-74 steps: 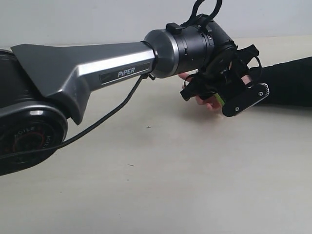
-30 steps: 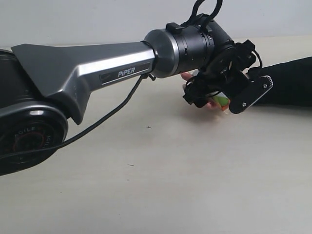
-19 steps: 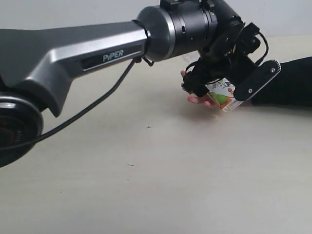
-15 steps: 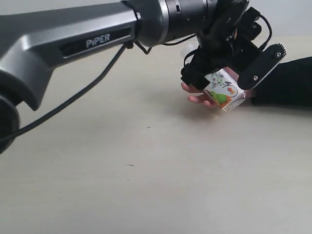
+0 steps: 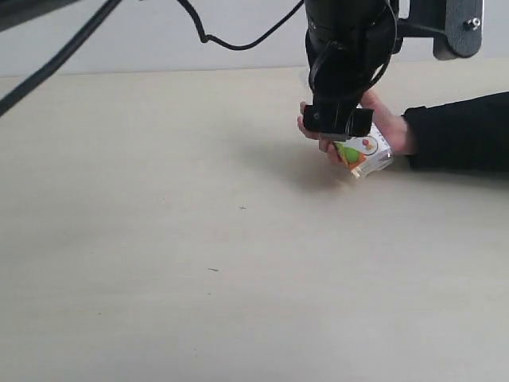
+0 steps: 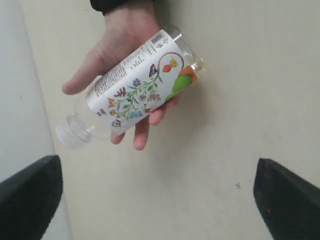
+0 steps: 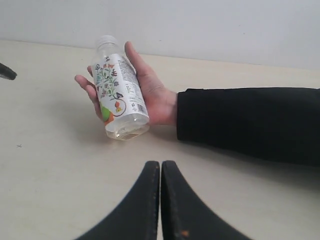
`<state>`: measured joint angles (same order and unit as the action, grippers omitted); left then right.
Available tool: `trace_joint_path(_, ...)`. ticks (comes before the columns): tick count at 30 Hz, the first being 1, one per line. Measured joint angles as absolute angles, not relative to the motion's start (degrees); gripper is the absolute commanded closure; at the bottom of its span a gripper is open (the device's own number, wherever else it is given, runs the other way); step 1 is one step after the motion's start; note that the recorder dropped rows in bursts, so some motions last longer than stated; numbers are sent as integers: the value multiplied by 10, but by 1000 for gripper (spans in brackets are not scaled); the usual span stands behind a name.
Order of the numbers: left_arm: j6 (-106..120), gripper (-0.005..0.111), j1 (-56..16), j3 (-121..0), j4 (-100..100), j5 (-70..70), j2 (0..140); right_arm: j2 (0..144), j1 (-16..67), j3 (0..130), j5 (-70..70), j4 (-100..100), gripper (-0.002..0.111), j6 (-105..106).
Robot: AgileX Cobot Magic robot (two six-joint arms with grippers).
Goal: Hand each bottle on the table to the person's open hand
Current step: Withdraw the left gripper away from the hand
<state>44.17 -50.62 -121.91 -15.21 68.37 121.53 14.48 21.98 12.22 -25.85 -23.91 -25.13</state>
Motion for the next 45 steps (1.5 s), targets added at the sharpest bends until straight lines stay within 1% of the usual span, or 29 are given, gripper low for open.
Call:
trace_joint_path(1, 425, 27, -506, -1219, -145, 689, 1210, 145, 220, 122, -258, -239, 107, -251)
trace_joint_path(2, 409, 38, -506, -1219, -135, 693, 1208, 145, 220, 122, -258, -239, 107, -251)
trace_joint_path(3, 390, 52, -506, -1219, -127, 694, 1205, 145, 220, 122, -258, -239, 107, -251)
trace_joint_path(5, 319, 84, -506, -1219, -111, 697, 1201, 145, 220, 122, -258, -239, 107, -251)
trace_joint_path(6, 286, 104, -506, -1219, -106, 697, 1198, 145, 220, 122, -258, -239, 107, -251)
trace_joint_path(12, 31, 101, -507, -1198, -92, 698, 1176, 145, 220, 122, -258, -239, 107, -251)
trace_joint_path(16, -32, 101, -507, -1126, -73, 698, 1135, 145, 220, 122, -258, -239, 107, -251)
trace_joint_path(18, -56, 101, -507, -1064, -66, 697, 1099, 145, 220, 122, -258, -239, 107, -251)
trace_joint_path(19, -86, 101, -507, -986, -63, 677, 1047, 145, 220, 122, -258, -239, 107, -251)
trace_joint_path(20, -100, 101, -507, -950, -62, 657, 1022, 145, 220, 122, -258, -239, 107, -251)
trace_joint_path(21, -123, 101, -507, -854, -61, 585, 949, 145, 220, 122, -258, -239, 107, -251)
trace_joint_path(22, -132, 101, -507, -804, -61, 541, 916, 145, 220, 122, -258, -239, 107, -251)
trace_joint_path(23, -153, 101, -507, -703, -60, 452, 829, 145, 220, 122, -258, -239, 107, -251)
trace_joint_path(24, -160, 101, -507, -664, -60, 419, 785, 145, 220, 122, -258, -239, 107, -251)
trace_joint_path(25, -172, 101, -507, -576, -60, 355, 699, 145, 220, 122, -258, -239, 107, -251)
trace_joint_path(26, -175, 101, -507, -518, -60, 330, 645, 145, 220, 122, -258, -239, 107, -251)
trace_joint_path(28, -179, 101, -507, -441, -60, 324, 538, 145, 220, 122, -258, -239, 107, -251)
trace_joint_path(30, -188, 101, -507, -390, -59, 326, 448, 145, 220, 122, -258, -239, 107, -251)
trace_joint_path(32, -192, 101, -507, -362, -57, 346, 371, 145, 220, 122, -258, -239, 107, -251)
trace_joint_path(35, -194, 101, -507, -354, -57, 371, 290, 145, 220, 122, -258, -239, 107, -251)
trace_joint_path(39, -195, 101, -507, -353, -57, 375, 240, 145, 220, 122, -258, -239, 107, -251)
trace_joint_path(45, -195, 101, -507, -353, -57, 377, 204, 145, 220, 122, -258, -239, 107, -251)
